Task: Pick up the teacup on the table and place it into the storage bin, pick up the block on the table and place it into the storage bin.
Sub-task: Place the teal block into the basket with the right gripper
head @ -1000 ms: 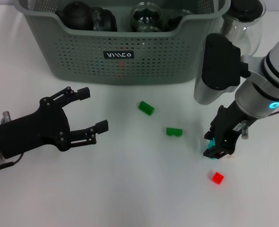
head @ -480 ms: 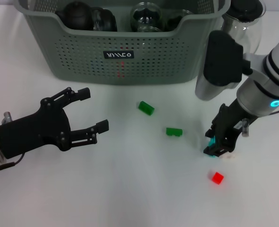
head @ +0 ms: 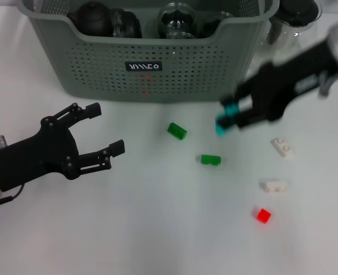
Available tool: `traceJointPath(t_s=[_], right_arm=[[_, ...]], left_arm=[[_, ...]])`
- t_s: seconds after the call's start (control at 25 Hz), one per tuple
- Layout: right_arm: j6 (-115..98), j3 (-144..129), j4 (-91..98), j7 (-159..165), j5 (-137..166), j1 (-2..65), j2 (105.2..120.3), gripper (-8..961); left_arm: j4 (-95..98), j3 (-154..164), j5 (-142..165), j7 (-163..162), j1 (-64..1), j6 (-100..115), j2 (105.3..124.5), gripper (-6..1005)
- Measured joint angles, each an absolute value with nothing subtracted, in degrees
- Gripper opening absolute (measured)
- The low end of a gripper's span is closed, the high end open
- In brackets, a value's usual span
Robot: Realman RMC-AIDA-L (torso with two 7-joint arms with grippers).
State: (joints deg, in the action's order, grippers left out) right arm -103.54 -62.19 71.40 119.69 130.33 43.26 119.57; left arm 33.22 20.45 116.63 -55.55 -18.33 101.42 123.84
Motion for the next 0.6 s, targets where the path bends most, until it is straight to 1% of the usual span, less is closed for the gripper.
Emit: traceJointPath(t_s=[0.16, 0.28, 0.48, 0.6], right_arm=[[-105.03, -52.84, 74.86, 119.75, 119.9, 42.89, 118.96, 430], [-102.44, -49.67, 75.75, 118.83, 112.75, 42.01, 118.86, 430], [-90.64, -52.5, 74.0, 112.09, 107.96, 41.27, 120.51, 430], [-77.92, -59.66, 69.21, 109.56, 106.15, 42.12, 120.4, 431]], left_arm=[[33.22, 19.88, 116.63, -55.55, -18.29, 101.42, 123.84, 948], [33.22, 19.79, 116.63, -55.54, -18.27, 101.43, 123.83, 948], [33.03, 19.74, 116.61, -55.53, -18.51, 101.35, 123.84, 948], [32.55, 19.74, 116.3, -55.52, -18.73, 101.0, 123.87, 948]])
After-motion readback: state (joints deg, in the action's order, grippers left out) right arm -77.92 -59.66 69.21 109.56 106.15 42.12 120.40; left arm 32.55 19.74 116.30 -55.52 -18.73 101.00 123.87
